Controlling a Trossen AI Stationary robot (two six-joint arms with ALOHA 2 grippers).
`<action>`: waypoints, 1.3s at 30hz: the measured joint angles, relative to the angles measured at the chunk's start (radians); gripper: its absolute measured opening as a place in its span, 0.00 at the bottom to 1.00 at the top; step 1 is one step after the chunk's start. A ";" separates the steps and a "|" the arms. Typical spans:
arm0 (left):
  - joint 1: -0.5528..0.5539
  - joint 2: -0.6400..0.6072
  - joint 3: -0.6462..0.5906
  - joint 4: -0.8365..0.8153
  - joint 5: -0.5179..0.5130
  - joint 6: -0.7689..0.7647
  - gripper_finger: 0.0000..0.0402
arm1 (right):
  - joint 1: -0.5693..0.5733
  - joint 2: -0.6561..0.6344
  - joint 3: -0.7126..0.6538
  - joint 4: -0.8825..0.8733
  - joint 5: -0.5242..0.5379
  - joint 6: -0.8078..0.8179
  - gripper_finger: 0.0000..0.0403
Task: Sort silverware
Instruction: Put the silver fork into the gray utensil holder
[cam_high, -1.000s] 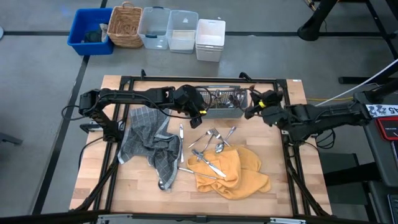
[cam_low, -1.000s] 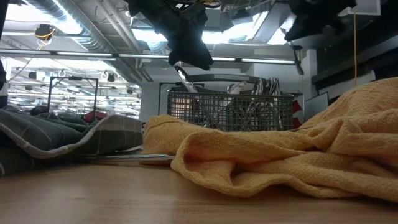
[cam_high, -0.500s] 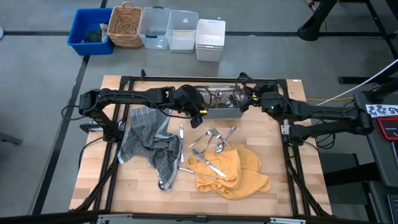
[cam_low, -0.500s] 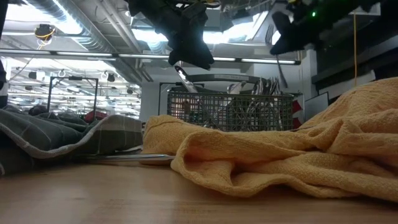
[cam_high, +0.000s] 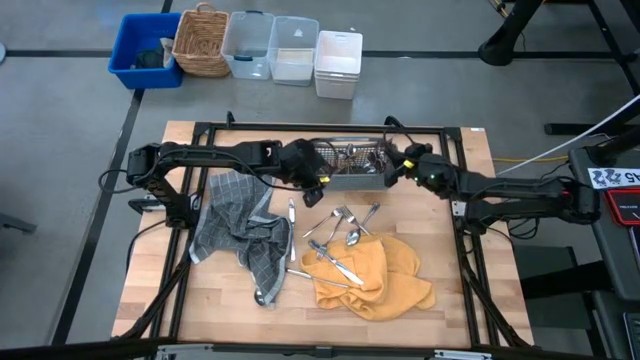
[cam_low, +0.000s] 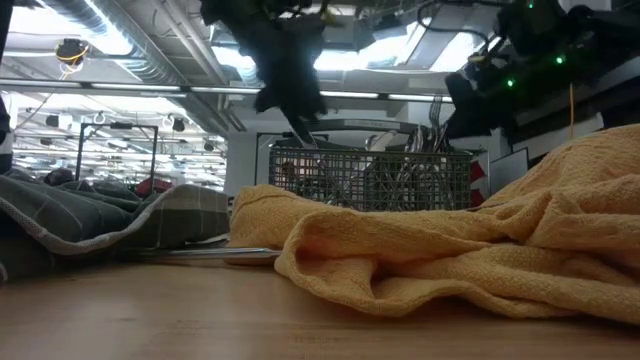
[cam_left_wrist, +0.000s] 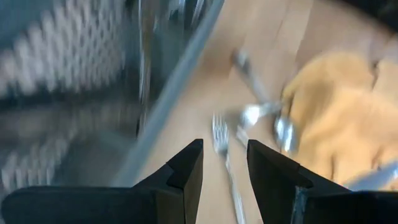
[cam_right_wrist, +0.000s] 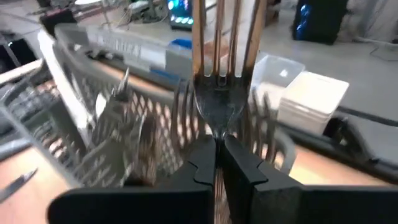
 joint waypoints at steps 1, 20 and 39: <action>0.000 0.000 0.000 -0.048 0.011 -0.026 0.28 | 0.001 0.001 -0.009 0.000 -0.006 0.004 0.04; -0.135 0.003 -0.077 -0.184 0.062 -0.489 0.28 | 0.003 0.002 -0.037 -0.012 -0.006 0.005 0.11; -0.274 0.051 -0.080 0.099 0.065 -0.196 0.28 | 0.003 0.002 -0.037 -0.007 -0.006 0.004 0.34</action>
